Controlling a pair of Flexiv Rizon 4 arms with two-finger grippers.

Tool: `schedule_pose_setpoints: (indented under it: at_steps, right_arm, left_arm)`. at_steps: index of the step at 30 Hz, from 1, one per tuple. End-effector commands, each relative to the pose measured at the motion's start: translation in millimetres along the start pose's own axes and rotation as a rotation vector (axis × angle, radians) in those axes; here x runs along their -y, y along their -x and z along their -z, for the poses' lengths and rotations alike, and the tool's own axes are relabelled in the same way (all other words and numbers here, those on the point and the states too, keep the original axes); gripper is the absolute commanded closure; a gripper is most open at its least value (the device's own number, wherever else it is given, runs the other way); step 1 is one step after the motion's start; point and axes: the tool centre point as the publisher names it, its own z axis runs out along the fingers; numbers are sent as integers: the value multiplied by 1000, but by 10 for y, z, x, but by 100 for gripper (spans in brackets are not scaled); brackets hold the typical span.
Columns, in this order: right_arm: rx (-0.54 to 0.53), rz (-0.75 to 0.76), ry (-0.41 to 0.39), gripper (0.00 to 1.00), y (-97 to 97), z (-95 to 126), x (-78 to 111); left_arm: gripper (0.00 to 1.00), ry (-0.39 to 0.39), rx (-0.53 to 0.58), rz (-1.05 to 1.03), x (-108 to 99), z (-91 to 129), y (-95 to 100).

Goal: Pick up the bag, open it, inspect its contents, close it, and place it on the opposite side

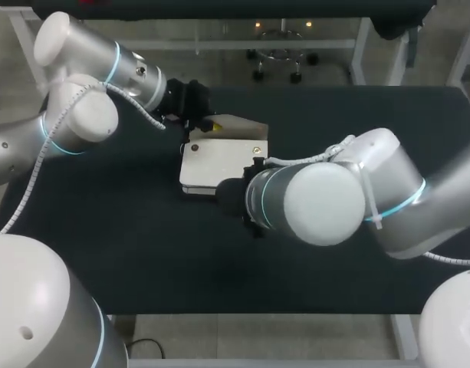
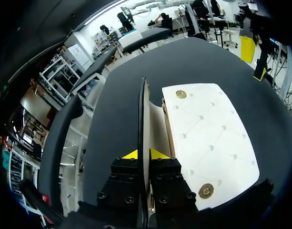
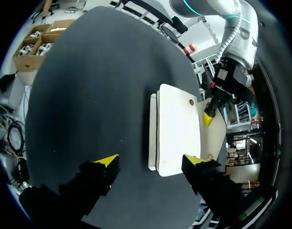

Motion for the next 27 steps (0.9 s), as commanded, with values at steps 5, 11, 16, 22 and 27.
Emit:
schedule_pose_setpoints:
  at_steps: [5, 11, 16, 22, 27]
  right_arm:
    - [-7, -2, 12, 21, -16, -324, -20]
    - [-11, 2, 8, 31, 26, -470, -51]
    - [0, 7, -2, 40, 69, -509, -72]
    - [9, 0, -5, 52, 94, -524, -61]
    - [10, -2, -23, 53, 72, -580, -40]
  left_arm:
    - [100, -15, 7, -8, -39, -39, -109]
    - [100, -5, -6, -5, -45, -61, -194]
    - [100, -1, -1, -25, -24, -21, -225]
    - [100, 7, -5, -29, -24, -17, -288]
    - [100, 8, -20, -19, -49, -5, -328]
